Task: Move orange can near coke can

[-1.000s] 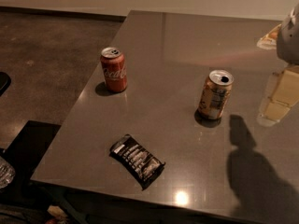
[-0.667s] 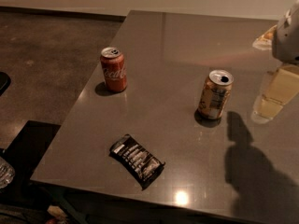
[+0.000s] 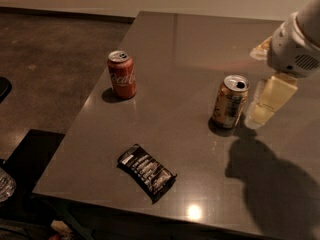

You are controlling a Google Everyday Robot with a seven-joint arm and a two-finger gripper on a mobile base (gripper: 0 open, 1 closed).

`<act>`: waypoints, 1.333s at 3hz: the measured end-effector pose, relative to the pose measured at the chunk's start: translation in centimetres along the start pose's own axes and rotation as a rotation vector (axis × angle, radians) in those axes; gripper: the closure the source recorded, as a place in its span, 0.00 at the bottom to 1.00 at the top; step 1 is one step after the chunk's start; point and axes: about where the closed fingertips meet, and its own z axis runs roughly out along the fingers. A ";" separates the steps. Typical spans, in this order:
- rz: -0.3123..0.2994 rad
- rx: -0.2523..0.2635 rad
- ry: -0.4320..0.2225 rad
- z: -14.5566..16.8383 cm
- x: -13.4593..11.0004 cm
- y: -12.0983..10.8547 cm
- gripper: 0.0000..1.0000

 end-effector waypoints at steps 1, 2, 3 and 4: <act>0.002 -0.021 -0.049 1.8 -1.2 -0.6 0.00; -0.004 -0.039 -0.086 3.1 -1.9 -0.9 0.00; -0.007 -0.043 -0.093 3.8 -1.9 -1.2 0.00; -0.006 -0.046 -0.097 3.9 -1.7 -1.5 0.18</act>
Offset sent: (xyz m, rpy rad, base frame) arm 0.0297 0.0325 -0.0318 0.1335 0.0183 0.0516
